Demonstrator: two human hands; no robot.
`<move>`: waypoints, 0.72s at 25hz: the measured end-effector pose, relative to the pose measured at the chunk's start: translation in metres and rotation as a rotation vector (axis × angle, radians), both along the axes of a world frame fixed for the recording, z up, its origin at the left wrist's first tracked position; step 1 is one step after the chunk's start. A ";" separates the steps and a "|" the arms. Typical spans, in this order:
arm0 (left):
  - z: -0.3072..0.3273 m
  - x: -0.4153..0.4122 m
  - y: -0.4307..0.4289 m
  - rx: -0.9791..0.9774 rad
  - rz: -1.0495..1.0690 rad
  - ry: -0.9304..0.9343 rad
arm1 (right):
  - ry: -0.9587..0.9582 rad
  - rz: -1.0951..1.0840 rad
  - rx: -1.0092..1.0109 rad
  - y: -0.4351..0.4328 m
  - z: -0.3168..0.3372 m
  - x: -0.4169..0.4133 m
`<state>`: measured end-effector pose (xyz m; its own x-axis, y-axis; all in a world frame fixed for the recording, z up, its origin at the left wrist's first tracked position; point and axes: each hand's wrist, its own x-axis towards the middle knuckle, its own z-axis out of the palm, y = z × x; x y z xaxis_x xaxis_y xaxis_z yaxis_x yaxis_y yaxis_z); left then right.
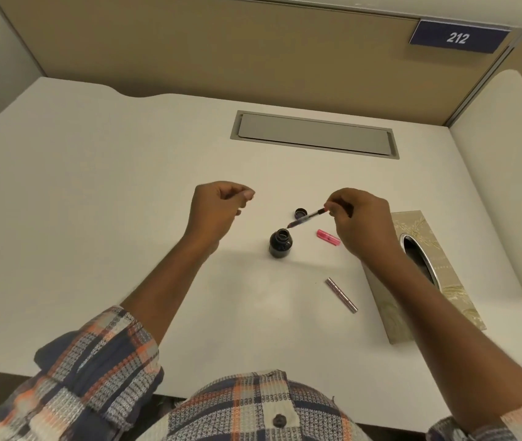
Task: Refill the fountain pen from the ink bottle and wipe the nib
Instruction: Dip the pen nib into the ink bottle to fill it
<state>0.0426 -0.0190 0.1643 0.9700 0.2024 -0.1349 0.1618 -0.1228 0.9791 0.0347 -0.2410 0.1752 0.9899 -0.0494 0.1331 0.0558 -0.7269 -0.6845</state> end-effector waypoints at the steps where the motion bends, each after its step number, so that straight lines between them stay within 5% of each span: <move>1: 0.002 0.005 0.002 -0.002 -0.008 -0.016 | -0.011 0.038 -0.065 0.002 -0.001 0.005; 6: 0.001 0.016 -0.001 0.010 -0.084 -0.044 | 0.010 0.166 -0.248 0.020 -0.005 0.022; 18: -0.035 0.031 -0.009 0.059 -0.274 0.040 | 0.166 0.213 -0.297 0.036 -0.021 0.035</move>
